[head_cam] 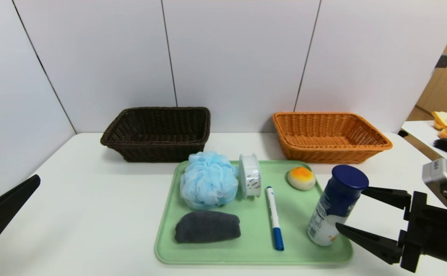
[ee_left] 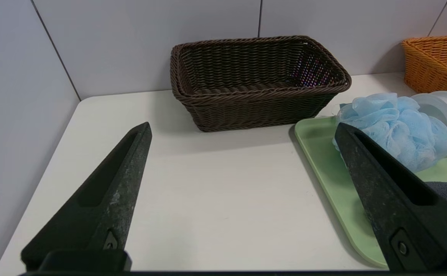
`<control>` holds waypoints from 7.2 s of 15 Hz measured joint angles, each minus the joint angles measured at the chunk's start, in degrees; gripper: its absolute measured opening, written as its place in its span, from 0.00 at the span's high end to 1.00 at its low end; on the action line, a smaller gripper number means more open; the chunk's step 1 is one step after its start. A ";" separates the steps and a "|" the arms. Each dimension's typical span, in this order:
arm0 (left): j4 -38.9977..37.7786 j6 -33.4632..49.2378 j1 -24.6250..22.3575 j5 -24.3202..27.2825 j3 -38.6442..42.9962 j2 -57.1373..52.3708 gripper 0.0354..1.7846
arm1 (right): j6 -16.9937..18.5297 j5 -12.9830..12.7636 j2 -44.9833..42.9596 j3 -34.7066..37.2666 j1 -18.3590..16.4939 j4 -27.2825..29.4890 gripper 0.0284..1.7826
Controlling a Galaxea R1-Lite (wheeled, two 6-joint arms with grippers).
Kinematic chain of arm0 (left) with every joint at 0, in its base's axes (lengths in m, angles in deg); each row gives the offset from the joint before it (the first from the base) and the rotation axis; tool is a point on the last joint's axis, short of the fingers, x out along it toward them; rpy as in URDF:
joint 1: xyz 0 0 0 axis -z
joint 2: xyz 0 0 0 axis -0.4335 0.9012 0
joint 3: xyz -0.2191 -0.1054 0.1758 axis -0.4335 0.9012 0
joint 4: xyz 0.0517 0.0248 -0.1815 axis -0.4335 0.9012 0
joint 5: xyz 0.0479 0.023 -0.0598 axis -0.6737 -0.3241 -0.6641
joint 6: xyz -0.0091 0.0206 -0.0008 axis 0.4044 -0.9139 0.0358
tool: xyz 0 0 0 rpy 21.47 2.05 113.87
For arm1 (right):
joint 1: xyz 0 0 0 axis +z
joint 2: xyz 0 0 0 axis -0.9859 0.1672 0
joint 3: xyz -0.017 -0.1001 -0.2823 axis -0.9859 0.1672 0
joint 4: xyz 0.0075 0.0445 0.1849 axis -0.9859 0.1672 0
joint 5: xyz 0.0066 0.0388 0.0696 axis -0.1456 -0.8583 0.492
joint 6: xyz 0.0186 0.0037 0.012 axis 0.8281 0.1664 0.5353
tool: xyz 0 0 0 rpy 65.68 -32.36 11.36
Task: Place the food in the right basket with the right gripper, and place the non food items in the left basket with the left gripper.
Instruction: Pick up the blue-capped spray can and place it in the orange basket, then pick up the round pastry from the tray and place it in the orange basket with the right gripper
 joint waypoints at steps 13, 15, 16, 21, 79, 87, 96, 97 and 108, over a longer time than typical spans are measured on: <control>0.24 0.00 0.00 0.23 0.11 0.13 0.06 | 6.57 -0.05 11.53 -3.77 4.91 -10.36 0.57; 0.29 -0.02 0.00 0.20 0.11 0.11 0.06 | 11.96 -0.13 8.35 -7.17 6.39 -10.03 0.58; 0.18 0.11 0.00 0.11 0.11 0.07 0.06 | 14.19 -0.27 6.86 -9.78 6.67 -9.31 0.58; 0.05 0.35 0.00 0.04 0.11 -0.65 0.06 | 18.41 -5.66 2.73 -30.60 0.77 5.05 0.58; 0.24 0.44 -0.09 -0.29 -1.23 -0.09 0.06 | 15.73 -23.21 10.36 -57.97 9.86 61.43 0.05; 0.27 0.22 -0.09 -0.27 -1.46 0.85 0.06 | 18.08 -28.61 23.74 -59.72 12.00 66.76 0.05; 0.27 0.16 -0.09 -0.29 -1.56 1.71 0.06 | 17.21 -31.50 32.17 -59.51 11.00 60.66 0.05; 0.27 0.17 -0.09 -0.33 -1.51 1.71 0.06 | 17.08 -31.50 32.83 -59.51 10.97 60.55 0.05; -0.23 0.35 -0.09 -0.63 -1.66 3.28 0.06 | 14.96 -31.50 38.13 -59.92 9.16 56.93 0.05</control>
